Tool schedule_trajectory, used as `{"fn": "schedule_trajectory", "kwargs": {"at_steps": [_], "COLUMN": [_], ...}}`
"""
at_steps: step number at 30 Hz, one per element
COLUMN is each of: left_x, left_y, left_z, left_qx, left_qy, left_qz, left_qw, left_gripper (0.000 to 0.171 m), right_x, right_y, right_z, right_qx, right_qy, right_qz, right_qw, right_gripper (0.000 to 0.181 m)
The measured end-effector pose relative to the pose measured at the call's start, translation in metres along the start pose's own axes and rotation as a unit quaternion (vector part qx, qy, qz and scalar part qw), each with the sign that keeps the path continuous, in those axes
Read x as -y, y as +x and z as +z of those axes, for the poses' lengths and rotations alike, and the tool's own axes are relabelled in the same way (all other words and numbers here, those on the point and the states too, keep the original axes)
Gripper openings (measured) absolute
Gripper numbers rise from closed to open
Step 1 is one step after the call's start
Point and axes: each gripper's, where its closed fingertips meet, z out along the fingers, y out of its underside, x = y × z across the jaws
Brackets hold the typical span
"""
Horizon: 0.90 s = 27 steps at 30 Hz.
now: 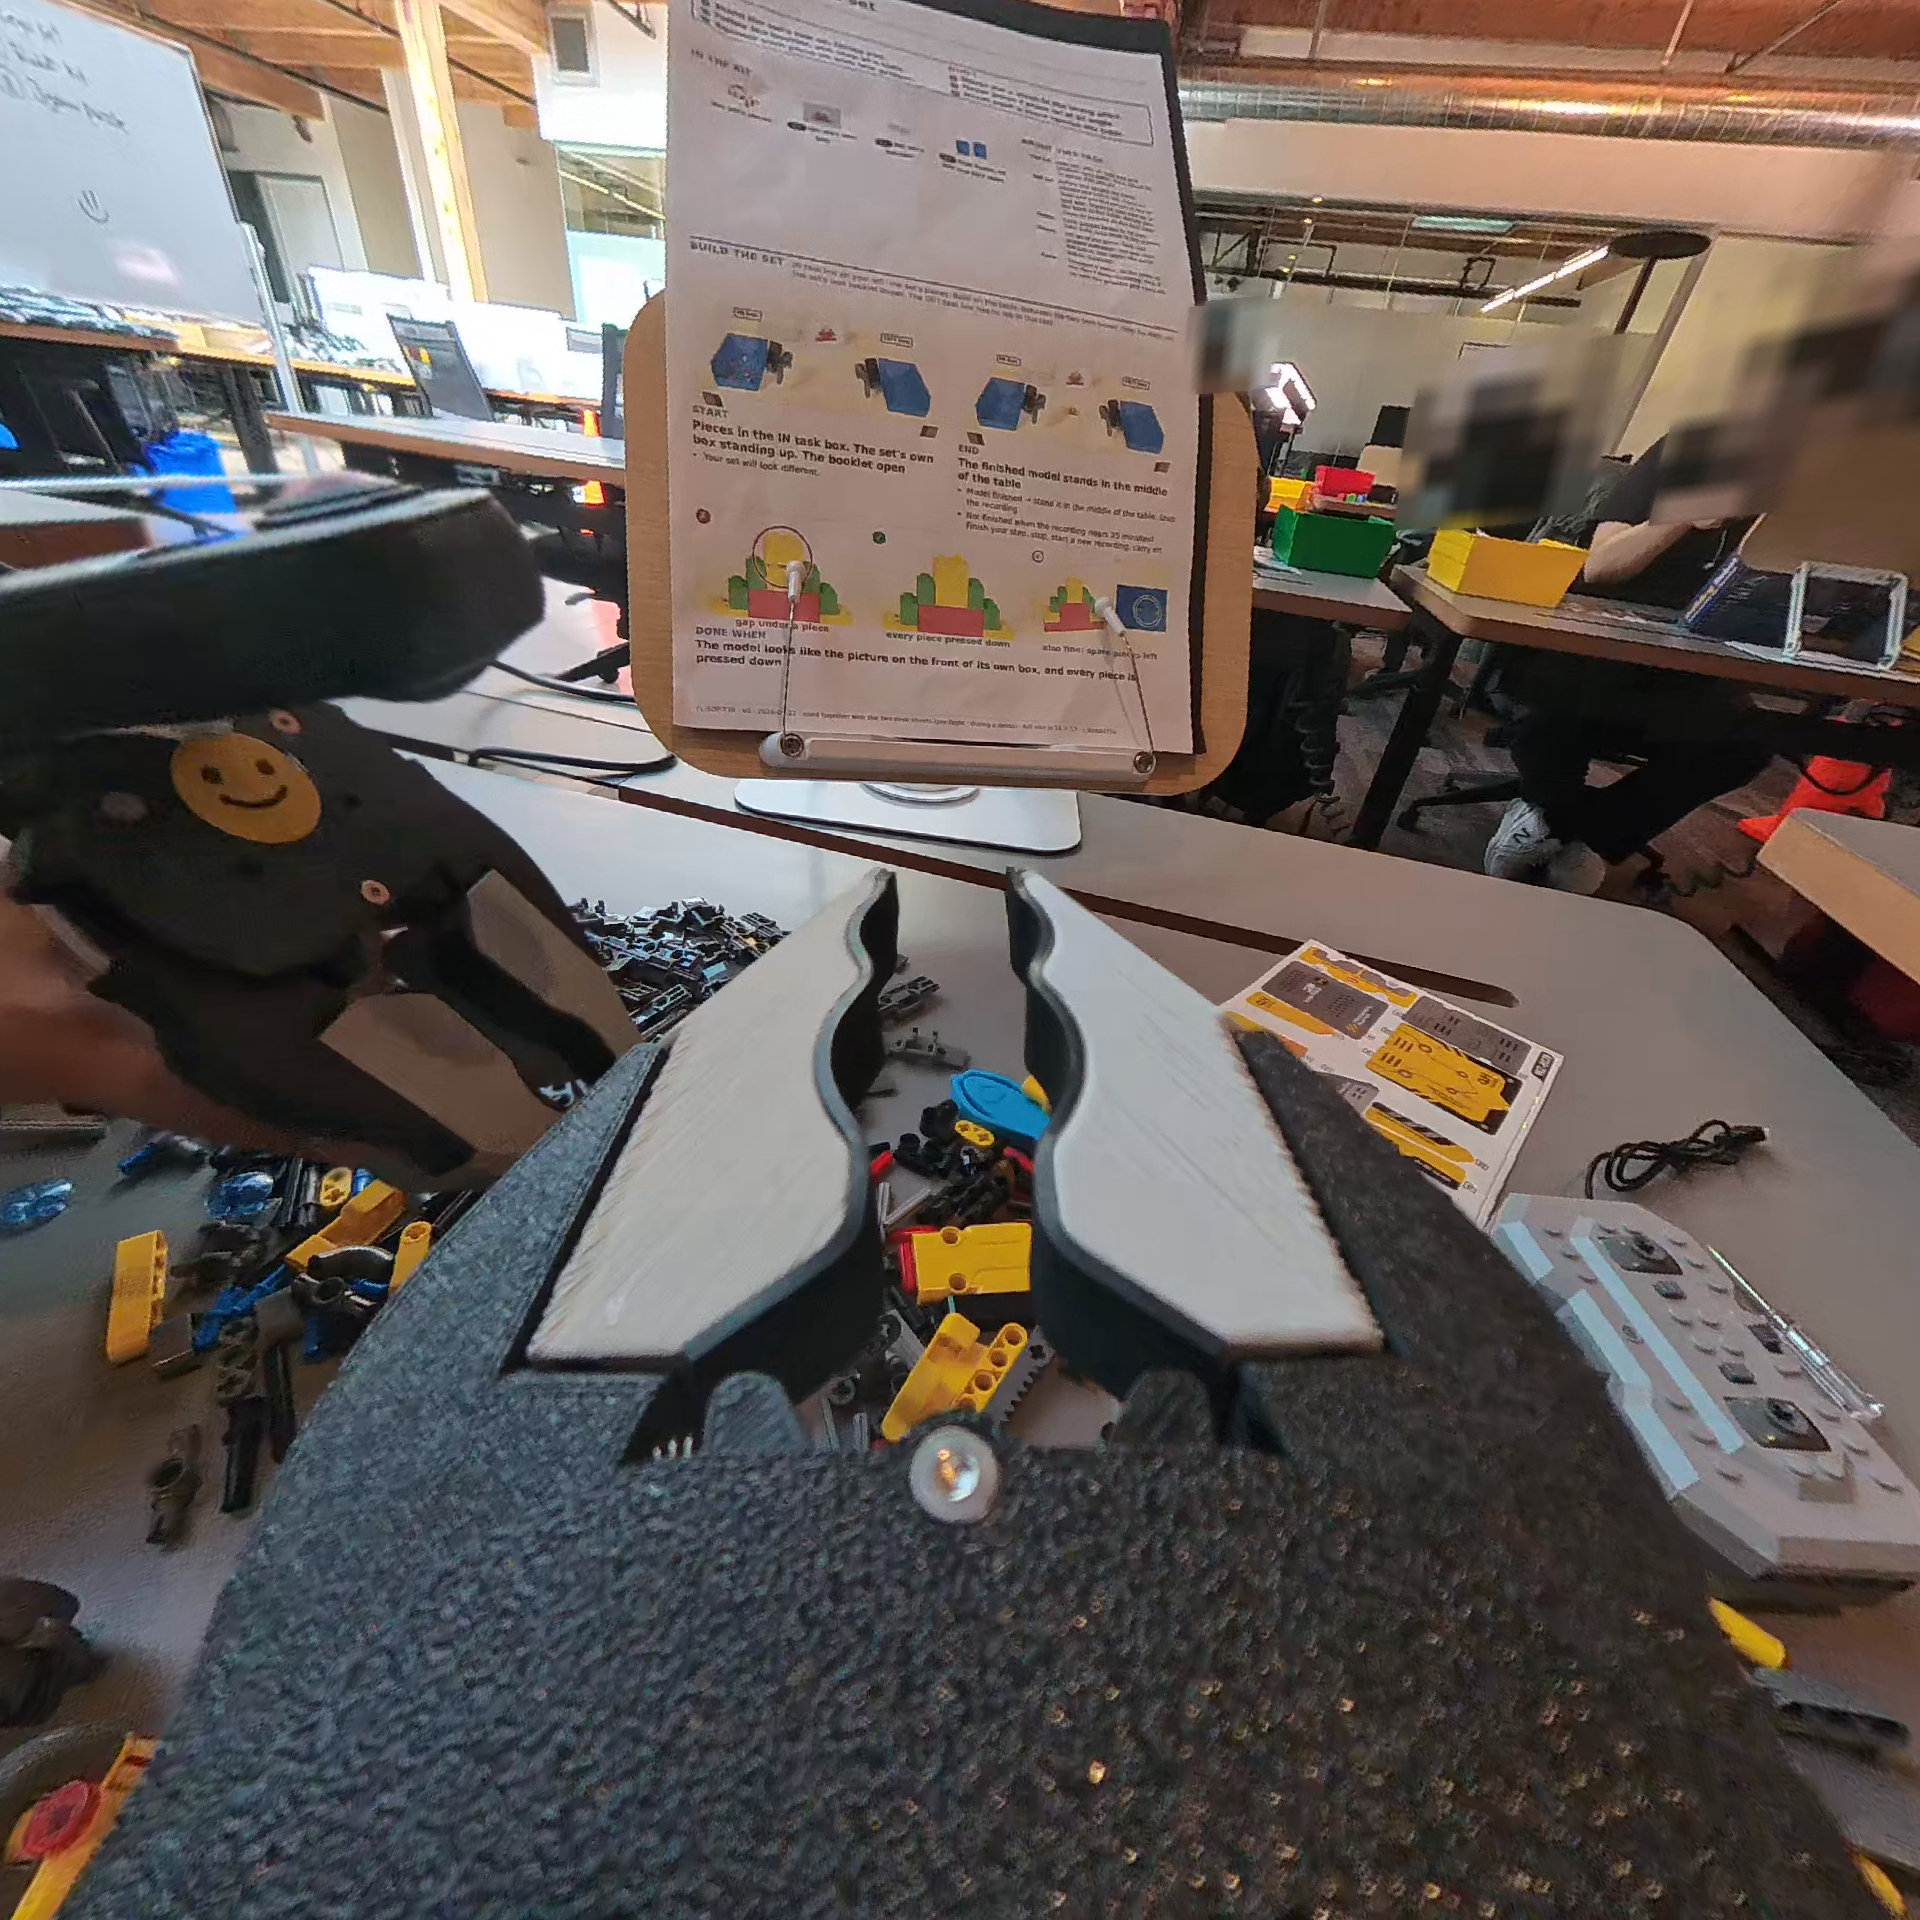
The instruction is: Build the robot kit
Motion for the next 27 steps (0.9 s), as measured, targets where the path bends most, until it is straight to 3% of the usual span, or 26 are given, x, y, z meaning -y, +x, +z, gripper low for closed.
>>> {"fn": "schedule_trajectory", "kwargs": {"at_steps": [10, 12, 14, 17, 19, 27], "left_x": [-0.006, 0.005, 0.027, 0.050, 0.057, 0.071], "left_y": [-0.004, -0.006, -0.003, 0.001, -0.007, 0.016], "left_z": [0.010, -0.002, -0.023, -0.056, -0.070, -0.078], "left_qx": [0.034, 0.047, 0.063, 0.123, 0.178, 0.175], "left_qy": [-0.020, 0.015, 0.092, 0.200, 0.219, 0.252], "left_qz": [0.075, 0.113, 0.170, 0.267, 0.290, 0.339], "left_qw": [0.996, 0.992, 0.979, 0.935, 0.914, 0.890], "left_gripper": [0.005, 0.004, 0.004, 0.004, 0.003, 0.003], "right_x": [-0.002, -0.009, -0.016, -0.022, -0.026, -0.024], "right_y": [-0.007, -0.017, -0.033, -0.059, -0.067, -0.075], "right_z": [0.001, 0.003, 0.005, 0.004, 0.003, -0.001], "right_qx": [0.020, 0.054, 0.106, 0.189, 0.216, 0.268], "right_qy": [-0.007, -0.028, -0.048, -0.069, -0.080, -0.081], "right_qz": [0.006, 0.013, 0.026, 0.071, 0.088, 0.159], "right_qw": [1.000, 0.998, 0.993, 0.977, 0.969, 0.947], "right_gripper": [0.020, 0.017, 0.016, 0.017, 0.015, 0.013]}}
